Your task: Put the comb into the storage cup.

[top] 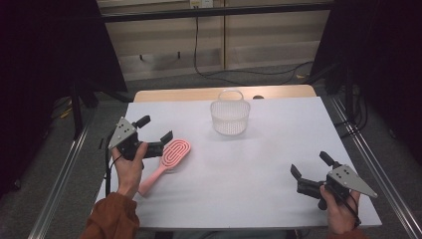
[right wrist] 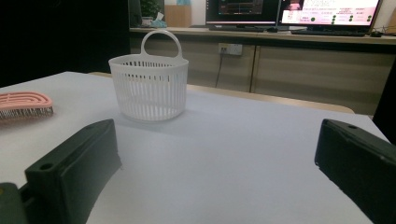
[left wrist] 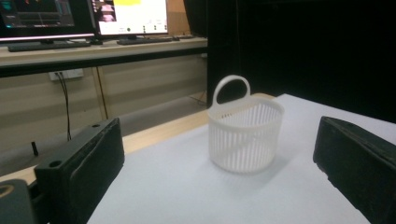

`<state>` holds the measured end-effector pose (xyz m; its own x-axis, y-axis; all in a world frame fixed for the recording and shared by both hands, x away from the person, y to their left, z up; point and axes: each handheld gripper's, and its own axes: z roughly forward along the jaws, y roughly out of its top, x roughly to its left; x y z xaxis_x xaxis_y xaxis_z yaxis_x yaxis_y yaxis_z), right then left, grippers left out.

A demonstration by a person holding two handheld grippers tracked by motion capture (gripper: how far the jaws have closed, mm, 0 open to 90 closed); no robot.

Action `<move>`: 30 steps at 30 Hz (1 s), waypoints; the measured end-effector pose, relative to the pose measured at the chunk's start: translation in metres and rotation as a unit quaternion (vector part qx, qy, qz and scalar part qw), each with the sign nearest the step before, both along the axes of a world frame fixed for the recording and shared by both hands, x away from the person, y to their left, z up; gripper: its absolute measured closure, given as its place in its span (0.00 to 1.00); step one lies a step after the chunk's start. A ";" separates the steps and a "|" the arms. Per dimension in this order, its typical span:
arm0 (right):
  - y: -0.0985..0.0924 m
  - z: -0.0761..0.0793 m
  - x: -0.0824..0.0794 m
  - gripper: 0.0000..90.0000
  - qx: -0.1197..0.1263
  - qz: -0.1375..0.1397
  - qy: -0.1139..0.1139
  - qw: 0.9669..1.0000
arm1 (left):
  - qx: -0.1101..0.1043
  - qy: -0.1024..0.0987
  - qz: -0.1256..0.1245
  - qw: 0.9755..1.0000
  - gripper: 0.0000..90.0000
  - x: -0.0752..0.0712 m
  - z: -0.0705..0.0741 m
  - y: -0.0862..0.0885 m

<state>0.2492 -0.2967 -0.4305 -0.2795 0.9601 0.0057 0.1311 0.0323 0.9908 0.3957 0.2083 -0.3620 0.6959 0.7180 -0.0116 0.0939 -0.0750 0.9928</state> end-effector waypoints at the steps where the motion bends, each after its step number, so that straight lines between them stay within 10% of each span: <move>1: 0.000 0.000 0.000 0.00 0.000 -0.001 0.000 1.000 | -0.006 -0.001 0.001 1.000 0.02 0.004 0.001 -0.001; 14: 0.000 -0.001 0.000 0.00 -0.001 0.004 0.003 1.000 | 0.025 -0.003 -0.001 1.000 0.02 0.019 -0.004 -0.006; 24: 0.000 -0.001 0.000 0.00 -0.002 0.004 0.001 1.000 | 0.044 0.044 -0.022 0.998 0.01 0.026 -0.008 -0.005; 30: 0.000 -0.001 0.000 0.00 -0.002 0.003 0.001 1.000 | 0.079 0.087 -0.042 0.992 0.02 0.031 -0.003 -0.007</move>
